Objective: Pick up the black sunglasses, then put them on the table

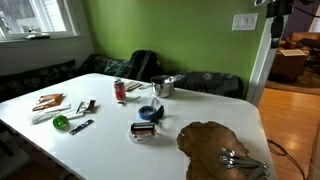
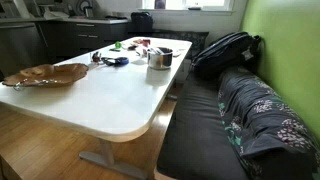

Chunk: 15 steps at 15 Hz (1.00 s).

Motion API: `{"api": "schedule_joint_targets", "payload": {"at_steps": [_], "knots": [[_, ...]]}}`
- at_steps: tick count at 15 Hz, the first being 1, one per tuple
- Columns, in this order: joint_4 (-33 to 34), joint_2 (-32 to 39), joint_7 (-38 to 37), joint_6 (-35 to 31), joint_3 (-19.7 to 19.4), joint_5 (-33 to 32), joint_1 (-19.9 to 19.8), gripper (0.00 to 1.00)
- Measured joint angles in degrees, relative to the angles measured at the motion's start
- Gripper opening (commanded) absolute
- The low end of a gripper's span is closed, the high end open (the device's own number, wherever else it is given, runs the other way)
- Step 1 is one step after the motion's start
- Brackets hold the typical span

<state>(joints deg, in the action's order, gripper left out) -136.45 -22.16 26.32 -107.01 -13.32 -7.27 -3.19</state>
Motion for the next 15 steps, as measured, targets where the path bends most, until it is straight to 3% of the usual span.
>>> {"api": "schedule_joint_targets", "payload": {"at_steps": [10,15], "knots": [[0.0,0.3,-1.5,-0.7,0.5,1.1,0.0,1.00],[1.3,10.7,-20.0,-16.4,7.2,11.3,2.2,1.00]]}}
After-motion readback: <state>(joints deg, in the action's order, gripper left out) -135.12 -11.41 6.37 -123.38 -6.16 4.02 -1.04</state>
